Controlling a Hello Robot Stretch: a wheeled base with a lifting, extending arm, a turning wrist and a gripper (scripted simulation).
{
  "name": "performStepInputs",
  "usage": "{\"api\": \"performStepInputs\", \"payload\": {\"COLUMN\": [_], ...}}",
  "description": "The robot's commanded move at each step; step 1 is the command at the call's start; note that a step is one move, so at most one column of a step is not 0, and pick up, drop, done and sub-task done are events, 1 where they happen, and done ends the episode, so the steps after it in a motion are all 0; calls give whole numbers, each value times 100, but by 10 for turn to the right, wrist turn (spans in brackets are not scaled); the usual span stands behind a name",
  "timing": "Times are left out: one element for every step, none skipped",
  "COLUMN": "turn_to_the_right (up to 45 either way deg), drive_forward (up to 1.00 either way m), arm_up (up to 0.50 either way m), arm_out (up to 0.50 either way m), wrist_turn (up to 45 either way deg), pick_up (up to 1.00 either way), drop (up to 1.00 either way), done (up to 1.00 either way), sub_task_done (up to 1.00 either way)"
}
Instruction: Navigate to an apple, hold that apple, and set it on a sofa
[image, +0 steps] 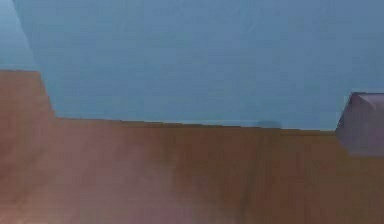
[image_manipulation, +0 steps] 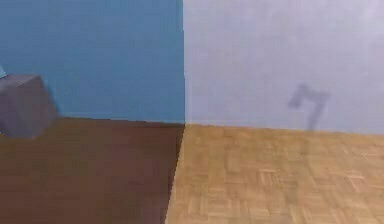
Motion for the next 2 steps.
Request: {"api": "performStepInputs", "payload": {"turn_to_the_right": [-390,0], "drive_forward": [0,45], "arm_up": [0,0], "arm_out": [0,0], "wrist_turn": [0,0], "pick_up": [0,0], "drop": [0,0], "done": [0,0], "sub_task_done": [0,0]}}
